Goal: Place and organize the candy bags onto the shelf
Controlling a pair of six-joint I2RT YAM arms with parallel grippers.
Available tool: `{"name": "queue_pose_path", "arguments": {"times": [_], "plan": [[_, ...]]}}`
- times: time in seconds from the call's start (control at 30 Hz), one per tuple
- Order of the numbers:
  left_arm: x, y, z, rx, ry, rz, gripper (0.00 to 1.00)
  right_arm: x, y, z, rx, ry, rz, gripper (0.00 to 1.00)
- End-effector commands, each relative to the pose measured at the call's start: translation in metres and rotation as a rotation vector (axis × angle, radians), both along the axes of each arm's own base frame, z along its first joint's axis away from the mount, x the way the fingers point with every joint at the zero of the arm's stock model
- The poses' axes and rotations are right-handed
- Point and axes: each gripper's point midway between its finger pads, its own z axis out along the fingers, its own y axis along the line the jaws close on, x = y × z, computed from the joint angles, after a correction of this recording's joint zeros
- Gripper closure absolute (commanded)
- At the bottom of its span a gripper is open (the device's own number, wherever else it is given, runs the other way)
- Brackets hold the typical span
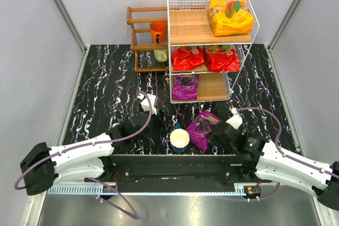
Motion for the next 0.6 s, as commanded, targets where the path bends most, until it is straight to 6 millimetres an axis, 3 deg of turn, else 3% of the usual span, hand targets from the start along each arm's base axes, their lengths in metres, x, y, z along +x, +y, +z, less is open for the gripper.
{"name": "queue_pose_path", "arguments": {"times": [0.0, 0.2, 0.33, 0.53, 0.57], "plan": [[0.010, -0.030, 0.041, -0.071, -0.068, -0.147, 0.30, 0.001, -0.023, 0.007, -0.096, -0.067, 0.006, 1.00], [0.022, -0.050, 0.057, -0.055, -0.100, -0.302, 0.30, 0.001, -0.026, 0.003, -0.201, -0.074, 0.086, 1.00], [0.026, -0.064, 0.063, -0.066, -0.094, -0.393, 0.28, 0.011, -0.034, 0.001, -0.255, -0.090, 0.052, 1.00], [0.030, -0.088, 0.054, -0.098, -0.046, -0.487, 0.25, 0.028, -0.035, 0.001, -0.209, -0.109, 0.044, 1.00], [0.029, -0.095, 0.048, -0.099, -0.028, -0.511, 0.25, 0.040, -0.037, 0.002, -0.197, -0.127, 0.025, 1.00]]}}
